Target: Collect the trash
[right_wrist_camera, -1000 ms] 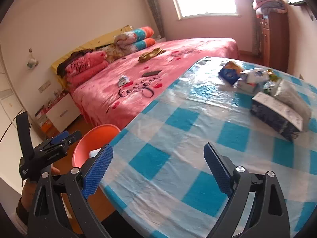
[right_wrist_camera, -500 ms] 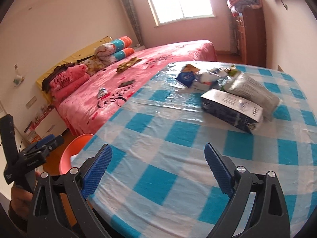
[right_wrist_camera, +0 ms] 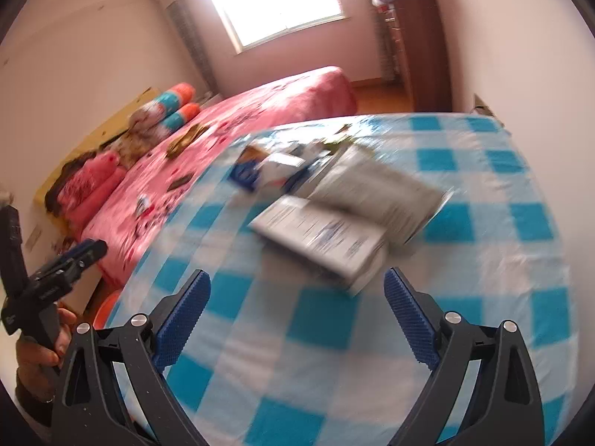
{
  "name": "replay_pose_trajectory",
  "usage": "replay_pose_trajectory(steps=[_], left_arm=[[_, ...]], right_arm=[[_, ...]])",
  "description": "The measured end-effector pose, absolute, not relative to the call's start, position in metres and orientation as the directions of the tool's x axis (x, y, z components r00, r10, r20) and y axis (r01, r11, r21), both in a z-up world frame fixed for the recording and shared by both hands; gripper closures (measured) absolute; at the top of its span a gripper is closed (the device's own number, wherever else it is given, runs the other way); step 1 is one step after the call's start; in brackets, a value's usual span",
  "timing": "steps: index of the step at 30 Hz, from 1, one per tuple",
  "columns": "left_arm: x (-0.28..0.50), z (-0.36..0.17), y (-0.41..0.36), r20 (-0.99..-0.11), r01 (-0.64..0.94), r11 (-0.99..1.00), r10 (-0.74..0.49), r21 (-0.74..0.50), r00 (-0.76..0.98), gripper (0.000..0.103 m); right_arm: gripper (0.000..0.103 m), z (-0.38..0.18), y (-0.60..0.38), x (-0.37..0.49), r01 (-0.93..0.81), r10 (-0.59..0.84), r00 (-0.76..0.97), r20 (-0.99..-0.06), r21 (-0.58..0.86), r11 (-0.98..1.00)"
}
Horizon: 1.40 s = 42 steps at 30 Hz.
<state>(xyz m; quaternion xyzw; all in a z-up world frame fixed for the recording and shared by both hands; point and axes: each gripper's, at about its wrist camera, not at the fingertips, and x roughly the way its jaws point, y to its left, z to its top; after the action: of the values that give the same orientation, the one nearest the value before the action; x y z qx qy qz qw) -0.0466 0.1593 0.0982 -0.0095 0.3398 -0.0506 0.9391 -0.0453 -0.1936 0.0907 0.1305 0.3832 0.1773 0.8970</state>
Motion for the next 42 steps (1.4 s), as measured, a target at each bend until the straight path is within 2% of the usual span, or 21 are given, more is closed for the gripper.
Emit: replay_pose_trajectory(steps=[7, 15, 17, 19, 24, 26, 28, 33, 35, 37, 42], left_arm=[[0.06, 0.093, 0.134, -0.672, 0.084, 0.987, -0.157, -0.139, 0.724, 0.019], [0.171, 0.076, 0.121, -0.732, 0.01, 0.981, -0.15, -0.192, 0.664, 0.02], [0.194, 0.067, 0.115, -0.757, 0.005, 0.985, -0.134, -0.17, 0.639, 0.02], [0.209, 0.061, 0.108, -0.778, 0.003, 0.991, -0.105, -0.131, 0.62, 0.02], [0.238, 0.045, 0.097, -0.813, 0.005, 0.997, -0.068, -0.079, 0.578, 0.021], [0.247, 0.04, 0.096, -0.824, -0.002, 0.997, -0.058, -0.072, 0.563, 0.028], [0.253, 0.035, 0.097, -0.836, -0.008, 0.997, -0.061, -0.078, 0.546, 0.033], [0.258, 0.028, 0.099, -0.846, -0.014, 0.996, -0.069, -0.09, 0.528, 0.046], [0.258, 0.022, 0.1, -0.855, -0.011, 0.993, -0.095, -0.117, 0.509, 0.057], [0.255, 0.022, 0.099, -0.851, -0.008, 0.993, -0.099, -0.12, 0.516, 0.059], [0.24, 0.019, 0.089, -0.844, 0.032, 0.993, -0.113, -0.113, 0.524, 0.059]], right_arm=[[0.01, 0.094, -0.231, 0.028, -0.165, 0.419, 0.639, -0.645, 0.418, 0.893], [0.01, 0.081, -0.226, 0.124, -0.162, 0.455, 0.566, -0.688, 0.448, 0.879], [0.013, 0.077, -0.22, 0.147, -0.186, 0.477, 0.545, -0.689, 0.456, 0.87], [0.022, 0.073, -0.212, 0.167, -0.201, 0.478, 0.521, -0.707, 0.443, 0.874], [0.032, 0.06, -0.196, 0.207, -0.231, 0.49, 0.462, -0.739, 0.433, 0.871], [0.032, 0.051, -0.189, 0.219, -0.233, 0.485, 0.427, -0.763, 0.425, 0.875], [0.037, 0.042, -0.179, 0.229, -0.25, 0.476, 0.382, -0.792, 0.407, 0.879], [0.045, 0.035, -0.167, 0.236, -0.28, 0.48, 0.343, -0.808, 0.399, 0.873], [0.048, 0.033, -0.164, 0.236, -0.287, 0.491, 0.329, -0.807, 0.41, 0.866], [0.055, 0.028, -0.16, 0.234, -0.301, 0.504, 0.31, -0.807, 0.419, 0.857], [0.056, 0.026, -0.159, 0.22, -0.326, 0.54, 0.295, -0.789, 0.448, 0.833]])
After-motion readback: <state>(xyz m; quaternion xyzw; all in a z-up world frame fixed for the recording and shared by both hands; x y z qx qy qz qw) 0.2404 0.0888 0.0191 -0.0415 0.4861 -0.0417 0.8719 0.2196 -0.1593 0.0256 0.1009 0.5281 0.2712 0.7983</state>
